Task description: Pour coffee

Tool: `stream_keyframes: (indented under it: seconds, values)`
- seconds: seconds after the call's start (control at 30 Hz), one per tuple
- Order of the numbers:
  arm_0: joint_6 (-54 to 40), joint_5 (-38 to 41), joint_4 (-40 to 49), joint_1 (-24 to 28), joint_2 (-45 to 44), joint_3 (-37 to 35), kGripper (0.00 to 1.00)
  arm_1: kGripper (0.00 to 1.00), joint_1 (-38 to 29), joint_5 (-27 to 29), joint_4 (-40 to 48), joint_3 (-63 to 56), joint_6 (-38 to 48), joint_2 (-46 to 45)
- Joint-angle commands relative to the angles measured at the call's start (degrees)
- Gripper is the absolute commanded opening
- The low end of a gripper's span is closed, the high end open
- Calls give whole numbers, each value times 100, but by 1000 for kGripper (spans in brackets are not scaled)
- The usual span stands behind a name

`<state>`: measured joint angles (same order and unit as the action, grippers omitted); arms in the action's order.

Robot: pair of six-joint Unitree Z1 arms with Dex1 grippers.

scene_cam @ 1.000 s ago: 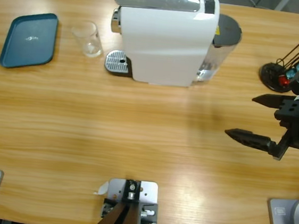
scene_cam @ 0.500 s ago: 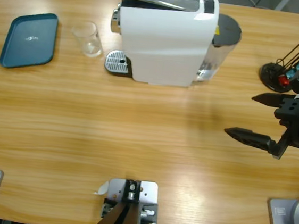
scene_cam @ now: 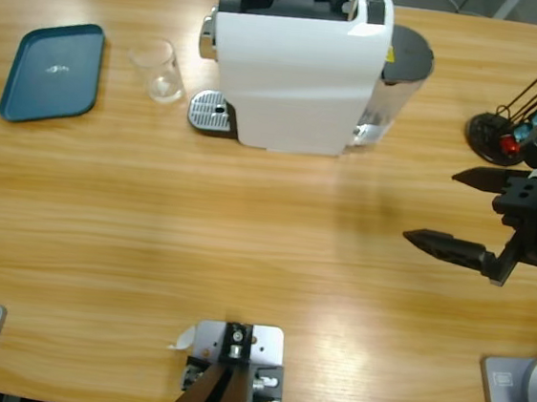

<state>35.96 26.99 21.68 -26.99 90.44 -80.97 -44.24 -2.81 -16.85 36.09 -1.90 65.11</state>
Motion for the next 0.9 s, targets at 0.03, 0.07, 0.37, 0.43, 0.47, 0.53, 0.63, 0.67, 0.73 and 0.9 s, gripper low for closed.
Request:
stream_keyframes:
  seconds: [0.03,0.07,0.37,0.43,0.47,0.53,0.63,0.67,0.73,0.9]
  values:
    - [-2289,-3673,1949,-711,-1235,-385,996,1000,-37,895,-893,394,290,-238]
    - [-2429,-3661,1861,-711,-1482,-142,996,1000,49,1111,-1013,478,375,-278]
    - [-2693,-3534,585,-773,-3053,2560,999,1000,1942,329,-589,714,452,230]
    - [-2790,-3552,361,-773,-3224,2973,996,989,2299,315,-482,721,549,330]
    - [-2804,-3587,274,-774,-3273,3124,996,968,2455,397,-376,666,651,311]
    - [-2784,-3664,258,-773,-3229,3280,1000,968,2729,570,-109,494,835,188]
    - [-2714,-3666,110,-778,-3108,3534,1000,904,3257,603,68,332,962,54]
    - [-2781,-3643,59,-776,-3044,3648,998,858,3373,691,88,288,999,38]
    - [-2897,-3622,-75,-776,-2997,3848,991,814,3487,946,230,186,1067,70]
    - [-2946,-3671,-331,-781,-2948,4103,991,720,3889,1111,696,-41,1259,481]
